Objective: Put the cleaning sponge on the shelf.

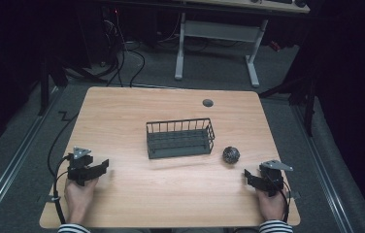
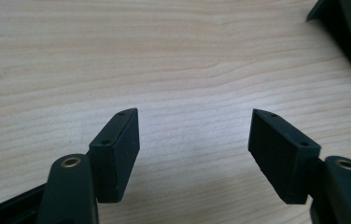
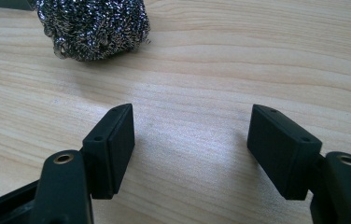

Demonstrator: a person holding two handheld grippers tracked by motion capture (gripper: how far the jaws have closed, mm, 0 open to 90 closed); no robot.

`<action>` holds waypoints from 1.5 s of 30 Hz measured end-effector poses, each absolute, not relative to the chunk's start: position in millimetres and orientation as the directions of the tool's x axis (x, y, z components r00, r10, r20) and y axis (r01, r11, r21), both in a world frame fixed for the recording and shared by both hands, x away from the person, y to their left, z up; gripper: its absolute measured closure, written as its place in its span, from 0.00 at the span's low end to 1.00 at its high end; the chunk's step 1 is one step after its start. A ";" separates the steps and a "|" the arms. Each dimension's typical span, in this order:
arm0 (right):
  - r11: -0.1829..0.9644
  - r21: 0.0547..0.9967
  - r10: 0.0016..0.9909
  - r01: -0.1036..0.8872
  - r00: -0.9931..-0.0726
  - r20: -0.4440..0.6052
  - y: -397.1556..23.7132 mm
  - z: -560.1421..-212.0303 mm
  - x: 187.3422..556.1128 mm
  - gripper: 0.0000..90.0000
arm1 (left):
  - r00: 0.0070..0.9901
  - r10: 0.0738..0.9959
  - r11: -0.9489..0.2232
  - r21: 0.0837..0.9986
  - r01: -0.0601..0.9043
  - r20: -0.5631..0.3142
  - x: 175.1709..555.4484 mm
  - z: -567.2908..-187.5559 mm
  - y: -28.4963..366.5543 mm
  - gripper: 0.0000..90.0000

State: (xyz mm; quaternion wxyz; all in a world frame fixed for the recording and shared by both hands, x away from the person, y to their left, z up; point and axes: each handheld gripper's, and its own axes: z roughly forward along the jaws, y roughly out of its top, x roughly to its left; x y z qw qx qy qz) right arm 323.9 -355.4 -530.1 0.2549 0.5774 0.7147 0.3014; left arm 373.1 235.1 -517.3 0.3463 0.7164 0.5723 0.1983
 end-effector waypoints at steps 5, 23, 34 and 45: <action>0.151 0.725 0.979 0.672 -0.203 -0.016 -355.4 -530.0 323.9 0.37 | 0.246 0.966 -0.119 0.721 0.683 -0.074 372.0 -524.7 237.5 0.38; 0.158 0.726 0.977 0.670 -0.213 -0.016 -355.1 -529.9 323.7 0.38 | 0.223 0.975 -0.141 0.744 0.654 -0.012 370.5 -537.5 240.4 0.34; 0.179 0.726 0.968 0.664 -0.250 -0.010 -349.5 -524.3 316.6 0.37 | 0.241 0.970 -0.151 0.741 0.654 -0.016 370.2 -537.8 239.8 0.29; 0.211 0.755 0.945 0.621 -0.326 0.004 -332.9 -508.9 311.8 0.31 | 0.242 0.970 -0.151 0.741 0.655 -0.016 370.2 -537.8 239.7 0.29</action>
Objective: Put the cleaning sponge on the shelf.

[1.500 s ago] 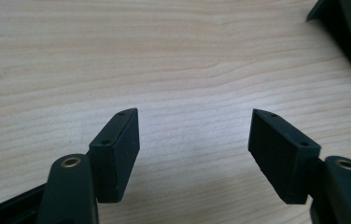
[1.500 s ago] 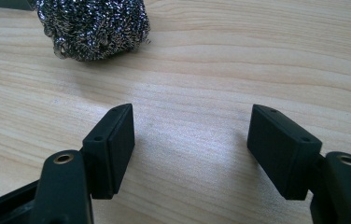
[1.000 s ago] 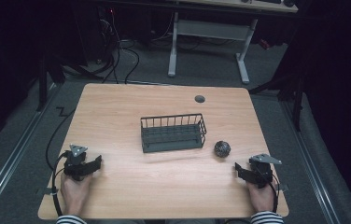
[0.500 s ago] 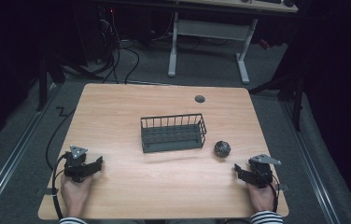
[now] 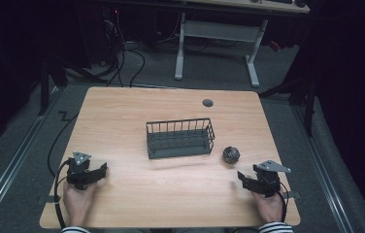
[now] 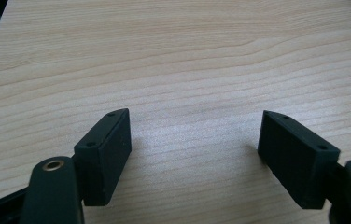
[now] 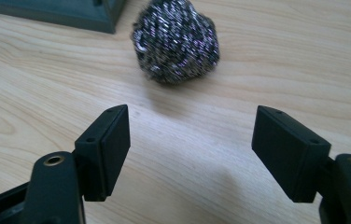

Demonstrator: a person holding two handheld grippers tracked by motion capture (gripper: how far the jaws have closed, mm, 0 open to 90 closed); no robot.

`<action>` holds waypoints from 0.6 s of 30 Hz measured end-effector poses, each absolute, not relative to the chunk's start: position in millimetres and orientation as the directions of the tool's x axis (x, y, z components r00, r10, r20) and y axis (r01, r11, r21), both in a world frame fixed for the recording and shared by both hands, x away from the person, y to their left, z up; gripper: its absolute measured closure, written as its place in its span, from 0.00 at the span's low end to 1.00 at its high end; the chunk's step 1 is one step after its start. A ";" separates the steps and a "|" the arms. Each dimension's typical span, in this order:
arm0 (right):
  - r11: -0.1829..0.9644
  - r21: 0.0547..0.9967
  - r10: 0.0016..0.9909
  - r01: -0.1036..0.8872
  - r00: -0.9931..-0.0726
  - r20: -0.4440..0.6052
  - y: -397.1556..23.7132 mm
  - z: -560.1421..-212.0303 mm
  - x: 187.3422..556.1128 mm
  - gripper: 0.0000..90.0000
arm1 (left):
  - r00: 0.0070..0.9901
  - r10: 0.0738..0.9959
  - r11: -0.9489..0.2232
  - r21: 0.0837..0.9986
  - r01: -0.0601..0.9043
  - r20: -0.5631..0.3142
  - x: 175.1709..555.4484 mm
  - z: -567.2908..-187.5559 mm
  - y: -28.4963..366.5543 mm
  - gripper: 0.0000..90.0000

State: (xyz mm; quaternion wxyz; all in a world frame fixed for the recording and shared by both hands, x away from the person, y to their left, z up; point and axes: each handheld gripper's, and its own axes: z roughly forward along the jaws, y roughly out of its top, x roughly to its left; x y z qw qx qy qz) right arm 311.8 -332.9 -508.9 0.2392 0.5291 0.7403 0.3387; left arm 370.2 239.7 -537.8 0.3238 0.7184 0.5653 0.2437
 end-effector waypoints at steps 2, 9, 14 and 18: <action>0.211 0.756 0.941 0.619 -0.339 0.015 -330.3 -506.8 312.9 0.29 | 0.242 0.970 -0.151 0.741 0.655 -0.016 370.2 -537.8 239.7 0.29; 0.211 0.760 0.934 0.615 -0.357 0.030 -323.3 -501.9 318.7 0.25 | 0.240 0.970 -0.130 0.743 0.656 -0.043 370.1 -537.4 242.2 0.29; 0.203 0.759 0.933 0.618 -0.358 0.042 -319.7 -500.5 323.4 0.24 | 0.242 0.970 -0.139 0.742 0.656 -0.032 370.2 -537.6 240.8 0.29; 0.215 0.762 0.928 0.611 -0.370 0.034 -317.0 -496.9 327.3 0.23 | 0.243 0.970 -0.142 0.741 0.657 -0.029 370.2 -537.5 240.6 0.29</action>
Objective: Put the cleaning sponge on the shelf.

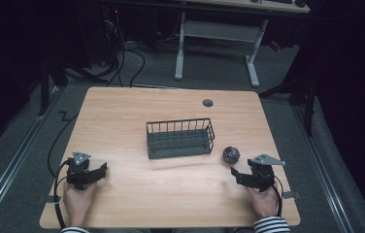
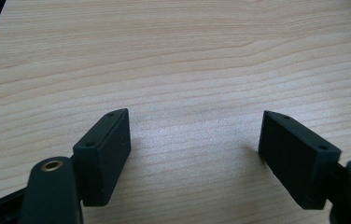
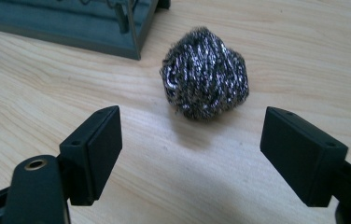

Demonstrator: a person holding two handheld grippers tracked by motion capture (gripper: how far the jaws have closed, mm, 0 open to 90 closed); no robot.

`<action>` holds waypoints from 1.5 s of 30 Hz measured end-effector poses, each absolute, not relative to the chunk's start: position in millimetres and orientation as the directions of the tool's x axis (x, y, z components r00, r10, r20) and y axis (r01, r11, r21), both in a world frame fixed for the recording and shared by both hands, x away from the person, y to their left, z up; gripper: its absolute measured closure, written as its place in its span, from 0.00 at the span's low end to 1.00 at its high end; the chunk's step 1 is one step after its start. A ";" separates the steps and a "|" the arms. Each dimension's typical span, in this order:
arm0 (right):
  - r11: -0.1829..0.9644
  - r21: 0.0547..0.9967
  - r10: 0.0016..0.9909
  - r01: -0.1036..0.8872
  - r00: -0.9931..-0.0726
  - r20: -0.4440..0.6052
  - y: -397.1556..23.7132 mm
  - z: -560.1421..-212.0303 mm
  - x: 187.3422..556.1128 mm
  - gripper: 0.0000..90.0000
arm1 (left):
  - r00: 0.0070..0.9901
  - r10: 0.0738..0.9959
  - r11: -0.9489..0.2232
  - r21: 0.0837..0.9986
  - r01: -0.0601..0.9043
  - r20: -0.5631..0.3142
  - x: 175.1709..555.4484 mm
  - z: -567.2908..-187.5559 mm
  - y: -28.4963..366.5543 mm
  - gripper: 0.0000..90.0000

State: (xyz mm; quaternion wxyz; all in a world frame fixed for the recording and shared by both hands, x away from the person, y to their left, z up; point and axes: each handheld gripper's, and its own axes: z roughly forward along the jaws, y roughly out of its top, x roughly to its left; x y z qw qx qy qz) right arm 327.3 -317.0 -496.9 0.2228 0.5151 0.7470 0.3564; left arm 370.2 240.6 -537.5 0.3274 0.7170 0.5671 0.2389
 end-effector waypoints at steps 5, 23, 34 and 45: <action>0.219 0.767 0.923 0.603 -0.382 0.036 -312.7 -492.4 333.7 0.22 | 0.243 0.970 -0.147 0.741 0.655 -0.022 370.3 -537.7 239.8 0.29; 0.253 0.741 0.921 0.621 -0.389 0.011 -295.1 -490.2 372.4 0.18 | 0.245 0.969 -0.152 0.740 0.655 -0.018 370.3 -537.7 239.2 0.29; 0.228 0.700 0.939 0.677 -0.343 0.026 -297.2 -509.4 393.1 0.21 | 0.245 0.969 -0.152 0.740 0.655 -0.018 370.3 -537.7 239.3 0.29; 0.264 0.652 0.941 0.710 -0.339 -0.012 -292.8 -518.4 396.0 0.34 | 0.245 0.969 -0.152 0.740 0.655 -0.018 370.2 -537.7 239.3 0.29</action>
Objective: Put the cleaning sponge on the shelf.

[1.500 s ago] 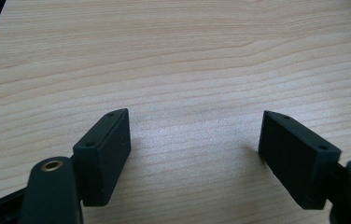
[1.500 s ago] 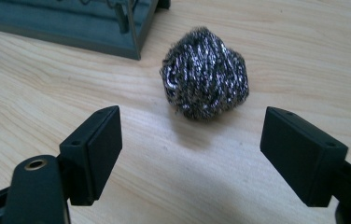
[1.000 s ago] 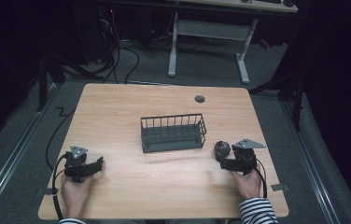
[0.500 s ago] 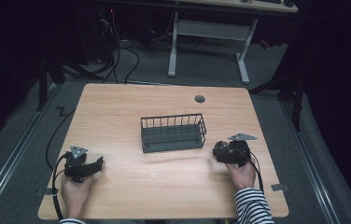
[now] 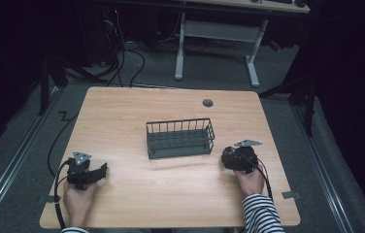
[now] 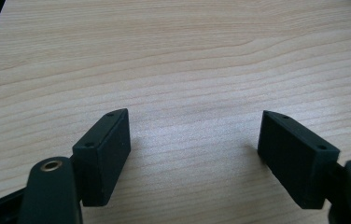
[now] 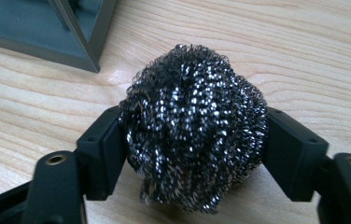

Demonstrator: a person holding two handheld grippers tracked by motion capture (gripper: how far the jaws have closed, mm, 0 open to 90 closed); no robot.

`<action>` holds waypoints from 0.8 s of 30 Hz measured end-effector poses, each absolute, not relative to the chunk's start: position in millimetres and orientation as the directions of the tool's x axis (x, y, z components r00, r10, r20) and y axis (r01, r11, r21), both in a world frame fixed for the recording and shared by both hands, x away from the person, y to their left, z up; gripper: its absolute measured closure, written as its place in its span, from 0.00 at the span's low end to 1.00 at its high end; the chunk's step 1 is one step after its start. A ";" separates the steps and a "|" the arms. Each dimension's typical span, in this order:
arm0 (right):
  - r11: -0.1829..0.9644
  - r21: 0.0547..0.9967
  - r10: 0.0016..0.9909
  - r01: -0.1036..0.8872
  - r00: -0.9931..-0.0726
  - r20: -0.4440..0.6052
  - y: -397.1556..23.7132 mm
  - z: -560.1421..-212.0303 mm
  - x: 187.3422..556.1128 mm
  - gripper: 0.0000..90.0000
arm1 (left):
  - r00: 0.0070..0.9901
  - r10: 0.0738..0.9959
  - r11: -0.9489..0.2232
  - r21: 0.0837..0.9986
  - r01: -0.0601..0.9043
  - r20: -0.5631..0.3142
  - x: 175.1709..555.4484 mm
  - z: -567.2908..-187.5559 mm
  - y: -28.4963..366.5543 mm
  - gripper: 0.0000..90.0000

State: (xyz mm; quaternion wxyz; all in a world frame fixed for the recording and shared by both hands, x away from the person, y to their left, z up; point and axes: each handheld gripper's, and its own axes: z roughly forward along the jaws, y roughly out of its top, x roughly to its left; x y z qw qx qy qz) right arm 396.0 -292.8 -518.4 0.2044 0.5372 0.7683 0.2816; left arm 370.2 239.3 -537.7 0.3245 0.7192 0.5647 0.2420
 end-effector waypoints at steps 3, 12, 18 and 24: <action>0.270 0.653 0.939 0.707 -0.344 -0.015 -292.0 -518.4 395.4 0.36 | 0.245 0.969 -0.151 0.740 0.655 -0.019 370.2 -537.7 239.4 0.29; 0.280 0.665 0.933 0.692 -0.359 -0.019 -290.3 -517.6 389.8 0.39 | 0.246 0.969 -0.149 0.741 0.655 -0.022 370.3 -537.8 239.5 0.28; 0.276 0.685 0.929 0.675 -0.371 -0.010 -290.0 -512.7 385.5 0.40 | 0.246 0.969 -0.152 0.740 0.655 -0.019 370.2 -537.7 239.3 0.29; 0.270 0.720 0.925 0.639 -0.379 -0.010 -291.4 -504.3 379.1 0.40 | 0.249 0.968 -0.158 0.739 0.655 -0.014 370.4 -537.7 238.9 0.28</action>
